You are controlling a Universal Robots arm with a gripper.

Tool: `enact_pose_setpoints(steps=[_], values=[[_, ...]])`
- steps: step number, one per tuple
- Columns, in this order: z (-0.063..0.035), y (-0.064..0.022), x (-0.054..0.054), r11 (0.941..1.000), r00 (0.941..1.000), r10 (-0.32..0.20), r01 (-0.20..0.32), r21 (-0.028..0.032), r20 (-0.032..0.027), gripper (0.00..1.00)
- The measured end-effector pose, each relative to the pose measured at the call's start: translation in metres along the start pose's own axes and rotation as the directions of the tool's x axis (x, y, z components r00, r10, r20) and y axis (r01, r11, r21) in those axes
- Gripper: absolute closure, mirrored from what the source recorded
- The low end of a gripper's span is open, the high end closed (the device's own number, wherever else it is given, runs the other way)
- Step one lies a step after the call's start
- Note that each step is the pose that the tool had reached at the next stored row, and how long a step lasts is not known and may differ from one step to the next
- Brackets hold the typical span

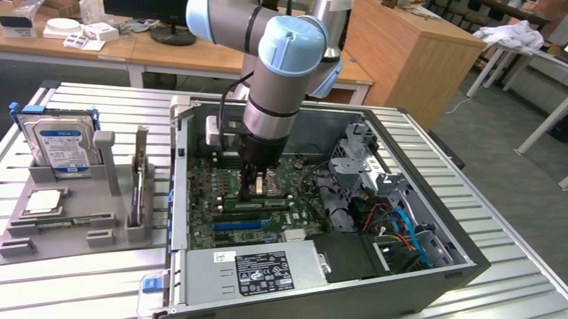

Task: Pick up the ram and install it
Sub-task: 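Press down the ram until it locks into place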

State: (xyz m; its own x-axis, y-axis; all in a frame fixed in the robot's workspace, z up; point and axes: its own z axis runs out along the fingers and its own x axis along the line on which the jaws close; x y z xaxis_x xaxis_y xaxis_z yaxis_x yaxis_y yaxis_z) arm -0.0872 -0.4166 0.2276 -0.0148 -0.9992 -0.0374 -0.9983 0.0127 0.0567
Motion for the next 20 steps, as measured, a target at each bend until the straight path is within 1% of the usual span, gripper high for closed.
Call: enact_pose_setpoints(steps=[20], values=[[0.0019,-0.0001,0.0001,1.0000,1.0000,0.000,0.000,0.0001,0.0002,0.89]])
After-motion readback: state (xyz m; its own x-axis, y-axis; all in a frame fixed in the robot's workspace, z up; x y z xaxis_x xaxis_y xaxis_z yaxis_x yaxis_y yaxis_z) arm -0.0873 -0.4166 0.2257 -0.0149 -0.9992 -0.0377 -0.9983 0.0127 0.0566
